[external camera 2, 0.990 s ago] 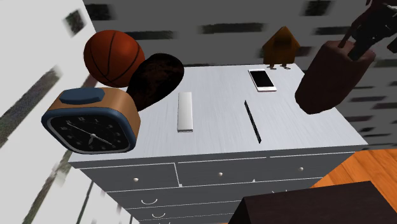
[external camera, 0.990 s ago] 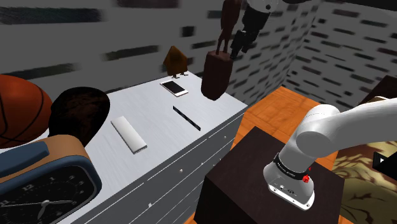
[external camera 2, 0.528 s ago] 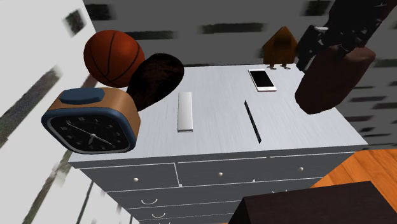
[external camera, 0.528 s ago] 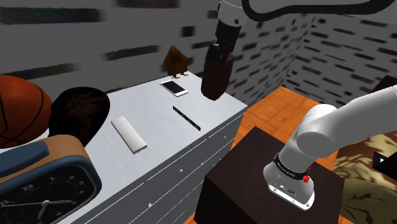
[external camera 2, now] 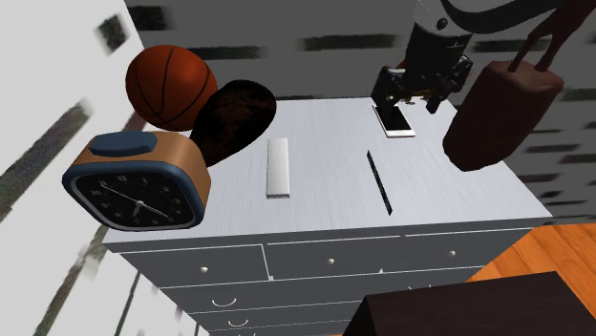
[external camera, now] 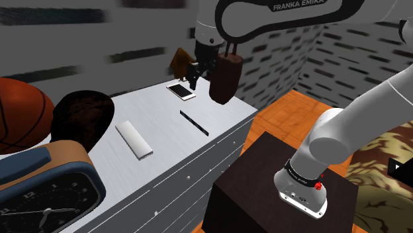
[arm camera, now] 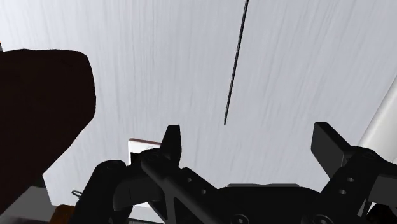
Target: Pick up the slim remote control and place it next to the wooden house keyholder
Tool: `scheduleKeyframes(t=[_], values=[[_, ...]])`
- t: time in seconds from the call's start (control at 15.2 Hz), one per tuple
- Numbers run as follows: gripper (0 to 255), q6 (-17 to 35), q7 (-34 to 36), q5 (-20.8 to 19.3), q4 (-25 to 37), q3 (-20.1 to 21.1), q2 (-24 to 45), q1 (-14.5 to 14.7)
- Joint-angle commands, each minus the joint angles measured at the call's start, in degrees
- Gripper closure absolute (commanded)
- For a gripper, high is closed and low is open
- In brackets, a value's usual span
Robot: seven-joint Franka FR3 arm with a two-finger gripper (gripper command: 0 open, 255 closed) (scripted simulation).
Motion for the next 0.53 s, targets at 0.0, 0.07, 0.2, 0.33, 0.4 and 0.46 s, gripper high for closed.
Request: scheduleKeyframes(t=[0.0,0.07,0.2,0.33,0.4,0.46], values=[[0,1.2,2.1,-0.5,1.6,1.6,3.5,0.1],[0,1.8,3.2,-0.9,2.6,2.5,5.4,0.2],[0,2.9,5.7,-2.0,4.7,4.1,9.5,0.5],[0,3.8,8.2,-3.3,7.1,5.6,13.7,0.9],[0,4.2,9.5,-4.2,8.4,6.3,15.8,1.1],[0,4.5,10.7,-5.0,9.8,6.9,18.0,1.4]])
